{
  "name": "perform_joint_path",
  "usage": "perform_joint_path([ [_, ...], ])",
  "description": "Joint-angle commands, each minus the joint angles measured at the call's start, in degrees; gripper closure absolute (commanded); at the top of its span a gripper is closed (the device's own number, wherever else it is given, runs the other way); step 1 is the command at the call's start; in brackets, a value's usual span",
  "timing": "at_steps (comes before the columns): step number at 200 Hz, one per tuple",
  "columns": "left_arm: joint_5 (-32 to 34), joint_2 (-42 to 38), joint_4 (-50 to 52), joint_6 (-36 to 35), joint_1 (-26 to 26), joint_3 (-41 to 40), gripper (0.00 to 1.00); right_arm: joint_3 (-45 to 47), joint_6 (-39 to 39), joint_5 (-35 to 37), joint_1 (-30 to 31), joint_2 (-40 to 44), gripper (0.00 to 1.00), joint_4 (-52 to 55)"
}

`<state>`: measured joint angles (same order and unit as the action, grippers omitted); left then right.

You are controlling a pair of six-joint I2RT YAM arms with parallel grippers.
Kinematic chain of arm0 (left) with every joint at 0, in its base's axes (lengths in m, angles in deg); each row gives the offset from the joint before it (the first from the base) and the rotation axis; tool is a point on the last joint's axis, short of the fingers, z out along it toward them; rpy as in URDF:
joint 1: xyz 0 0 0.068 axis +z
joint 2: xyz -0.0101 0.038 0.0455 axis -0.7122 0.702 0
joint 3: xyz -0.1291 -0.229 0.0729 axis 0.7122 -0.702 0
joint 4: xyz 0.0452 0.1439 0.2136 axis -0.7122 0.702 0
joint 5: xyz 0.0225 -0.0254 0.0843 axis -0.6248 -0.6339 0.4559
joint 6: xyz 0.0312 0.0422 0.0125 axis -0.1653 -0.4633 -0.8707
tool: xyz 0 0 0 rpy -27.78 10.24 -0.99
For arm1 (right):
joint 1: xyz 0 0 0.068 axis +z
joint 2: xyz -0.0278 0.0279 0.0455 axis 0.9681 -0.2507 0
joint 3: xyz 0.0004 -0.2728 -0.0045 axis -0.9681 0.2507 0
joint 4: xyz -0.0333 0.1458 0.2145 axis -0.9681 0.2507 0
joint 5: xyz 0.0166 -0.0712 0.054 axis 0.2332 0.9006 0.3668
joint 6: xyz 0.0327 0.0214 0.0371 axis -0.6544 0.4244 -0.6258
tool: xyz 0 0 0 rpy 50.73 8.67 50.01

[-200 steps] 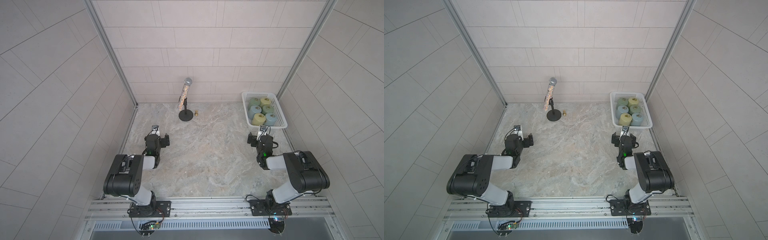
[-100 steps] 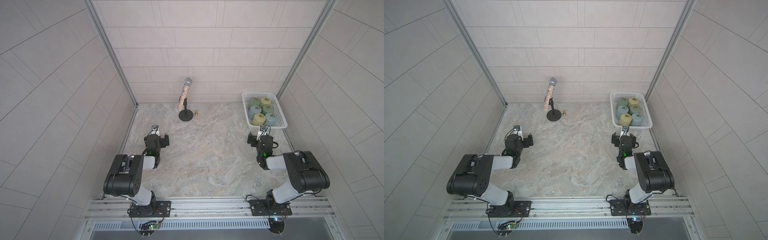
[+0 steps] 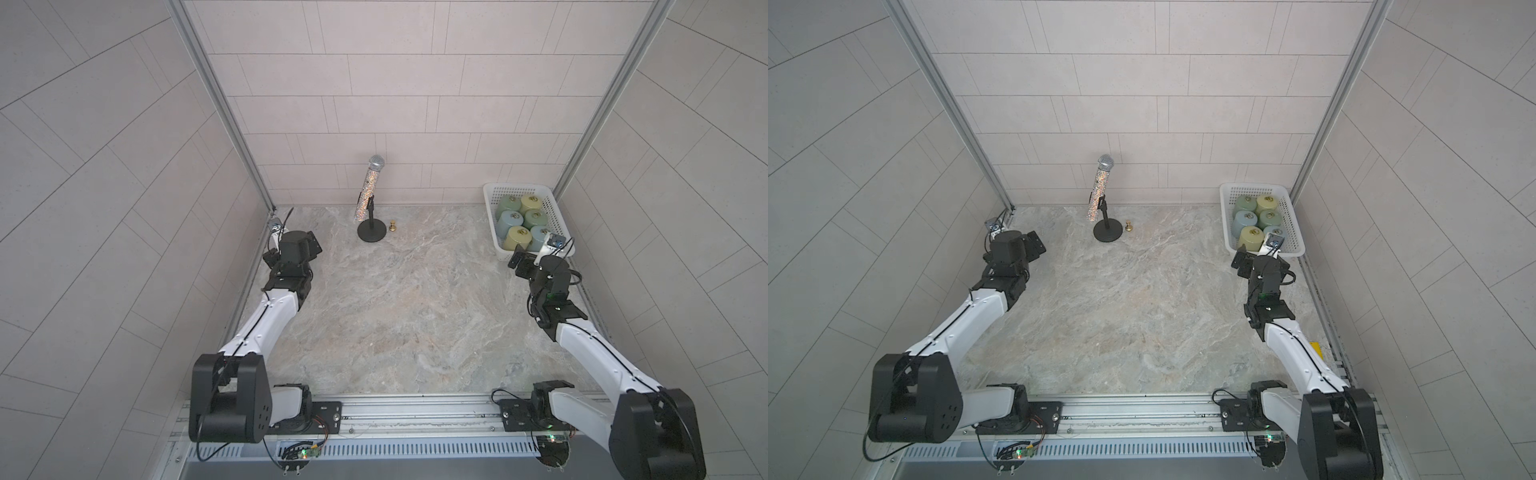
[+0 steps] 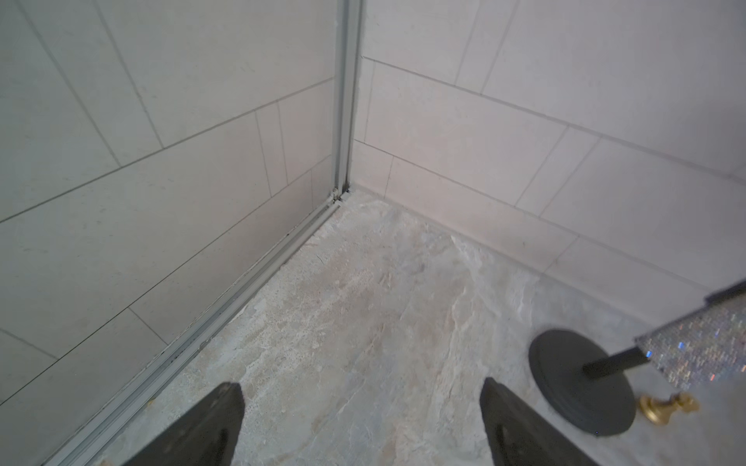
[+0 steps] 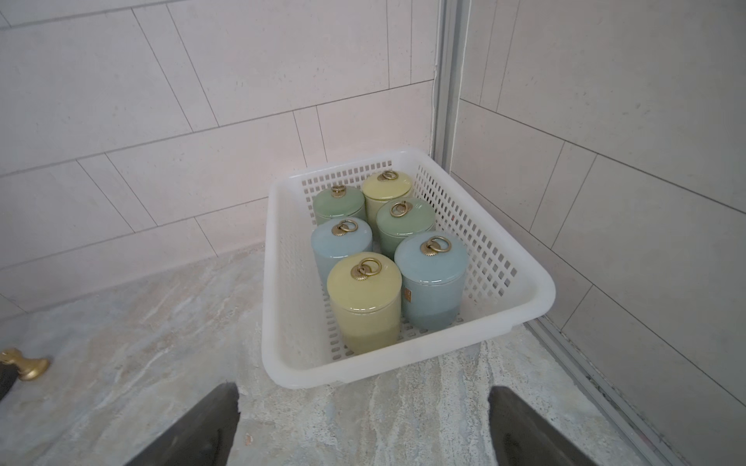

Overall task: Take the tea canister out of the basket
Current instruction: Move the basket to the center of the board.

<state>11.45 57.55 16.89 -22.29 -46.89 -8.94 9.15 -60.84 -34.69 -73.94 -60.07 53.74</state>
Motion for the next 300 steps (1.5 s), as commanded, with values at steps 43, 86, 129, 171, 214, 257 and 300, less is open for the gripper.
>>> perform_joint_path([
  [43,-7.9,-4.5,26.8,11.4,-3.3,7.2,0.0,-15.7,-10.9,-3.6,-0.8,-1.2,0.0,27.5],
  [86,-11.7,-8.3,32.8,6.7,-15.3,7.4,0.0,-37.7,-4.2,-11.5,-0.6,-20.9,0.0,44.3],
  [129,-20.6,-11.3,38.9,1.0,-22.8,8.8,0.0,-58.5,-1.1,-11.8,0.3,-39.6,0.0,56.6],
  [171,-27.3,-13.3,41.1,-2.2,-27.6,9.2,0.0,-77.1,1.6,-10.8,2.4,-55.7,0.32,65.9],
  [214,-31.5,-13.4,41.4,-3.1,-28.6,10.4,0.0,-93.4,4.3,-1.9,4.1,-70.4,0.39,75.4],
  [257,-31.5,-13.1,42.0,-5.0,-29.7,12.1,0.0,-96.9,4.9,-3.4,3.5,-76.4,0.42,75.0],
  [300,-31.4,-12.8,42.7,-5.1,-29.8,12.7,0.0,-98.4,5.2,-9.7,4.4,-79.3,0.62,74.8],
])
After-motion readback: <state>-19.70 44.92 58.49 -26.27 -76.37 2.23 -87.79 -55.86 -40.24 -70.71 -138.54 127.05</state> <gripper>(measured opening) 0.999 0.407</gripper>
